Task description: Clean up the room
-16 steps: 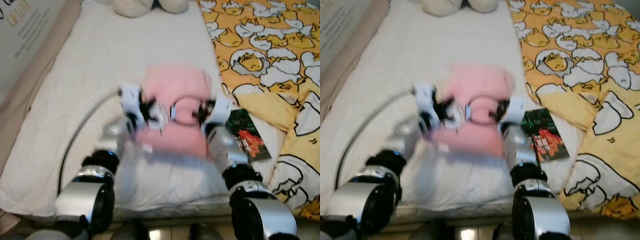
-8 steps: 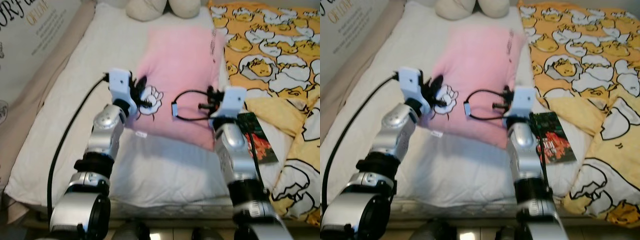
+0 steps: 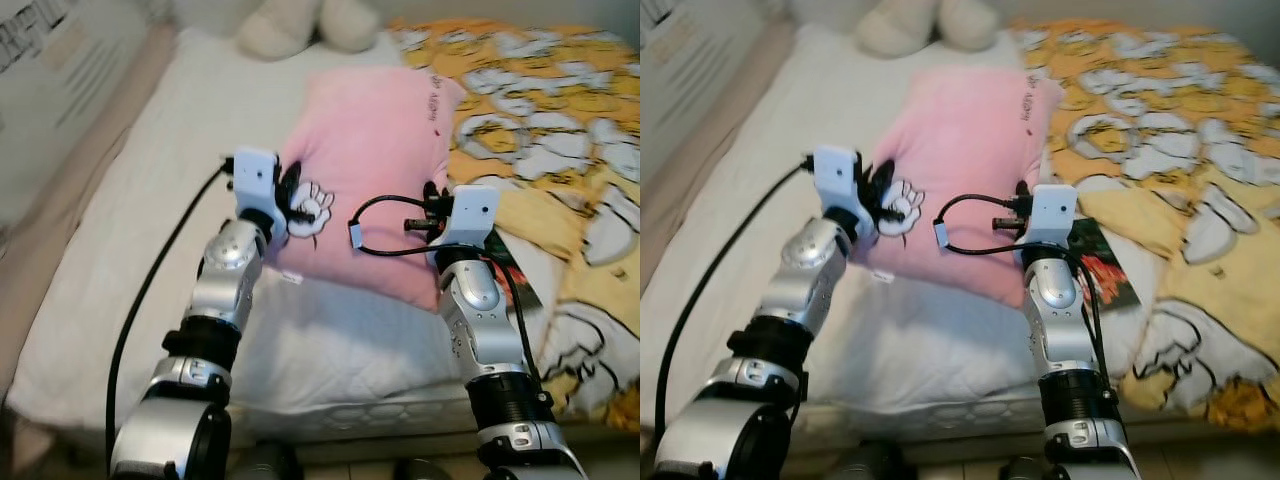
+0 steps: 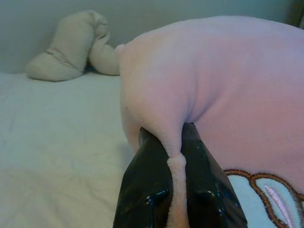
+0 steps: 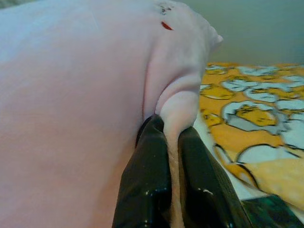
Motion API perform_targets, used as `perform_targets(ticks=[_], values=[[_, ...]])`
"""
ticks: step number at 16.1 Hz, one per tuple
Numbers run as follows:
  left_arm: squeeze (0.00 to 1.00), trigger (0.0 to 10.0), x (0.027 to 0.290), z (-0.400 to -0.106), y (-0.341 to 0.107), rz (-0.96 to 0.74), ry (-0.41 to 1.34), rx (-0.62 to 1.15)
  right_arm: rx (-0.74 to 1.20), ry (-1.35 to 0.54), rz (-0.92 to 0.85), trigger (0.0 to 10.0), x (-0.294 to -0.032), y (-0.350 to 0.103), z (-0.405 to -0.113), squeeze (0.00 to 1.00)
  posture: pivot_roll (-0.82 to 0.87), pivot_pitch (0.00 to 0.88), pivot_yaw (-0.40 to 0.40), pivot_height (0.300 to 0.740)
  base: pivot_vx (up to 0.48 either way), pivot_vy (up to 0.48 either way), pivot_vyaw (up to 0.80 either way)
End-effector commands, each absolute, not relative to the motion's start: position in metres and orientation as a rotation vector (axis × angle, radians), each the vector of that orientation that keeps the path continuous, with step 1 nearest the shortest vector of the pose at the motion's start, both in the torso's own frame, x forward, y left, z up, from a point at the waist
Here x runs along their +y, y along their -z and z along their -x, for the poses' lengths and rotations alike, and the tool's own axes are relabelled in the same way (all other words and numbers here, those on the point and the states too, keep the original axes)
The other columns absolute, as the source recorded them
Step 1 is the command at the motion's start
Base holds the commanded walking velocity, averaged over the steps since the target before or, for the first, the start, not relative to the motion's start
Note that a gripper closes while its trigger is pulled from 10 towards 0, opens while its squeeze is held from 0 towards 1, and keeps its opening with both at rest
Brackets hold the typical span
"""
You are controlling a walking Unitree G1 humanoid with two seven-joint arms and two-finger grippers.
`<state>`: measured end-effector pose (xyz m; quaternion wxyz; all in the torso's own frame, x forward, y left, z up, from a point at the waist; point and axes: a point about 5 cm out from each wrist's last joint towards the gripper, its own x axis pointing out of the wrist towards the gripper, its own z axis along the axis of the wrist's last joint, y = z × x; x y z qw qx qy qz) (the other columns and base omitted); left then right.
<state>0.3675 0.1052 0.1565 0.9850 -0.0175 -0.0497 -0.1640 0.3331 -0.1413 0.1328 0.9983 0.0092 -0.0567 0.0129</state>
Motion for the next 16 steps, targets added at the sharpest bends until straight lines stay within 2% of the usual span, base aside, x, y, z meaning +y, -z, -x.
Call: perform_targets(ticks=[1, 15, 16], values=[[0.00, 10.0, 0.115, -0.369, -0.161, 0.015, 0.280, -0.124, -0.124, -0.022, -0.011, 10.0, -0.141, -0.135, -0.333, 0.00, -0.21, 0.000, 0.072, 0.740, 0.000, 0.480, 0.77], [0.00, 10.0, 0.109, -0.369, -0.152, -0.009, 0.247, -0.074, -0.063, -0.071, 0.010, 10.0, -0.134, -0.123, -0.339, 0.00, -0.20, 0.000, 0.079, 0.740, 0.000, 0.480, 0.66], [0.00, 10.0, 0.106, -0.371, -0.153, -0.015, 0.250, -0.071, -0.059, -0.062, 0.005, 10.0, -0.135, -0.122, -0.340, 0.00, -0.20, 0.000, 0.078, 0.740, 0.300, 0.375, 0.00]])
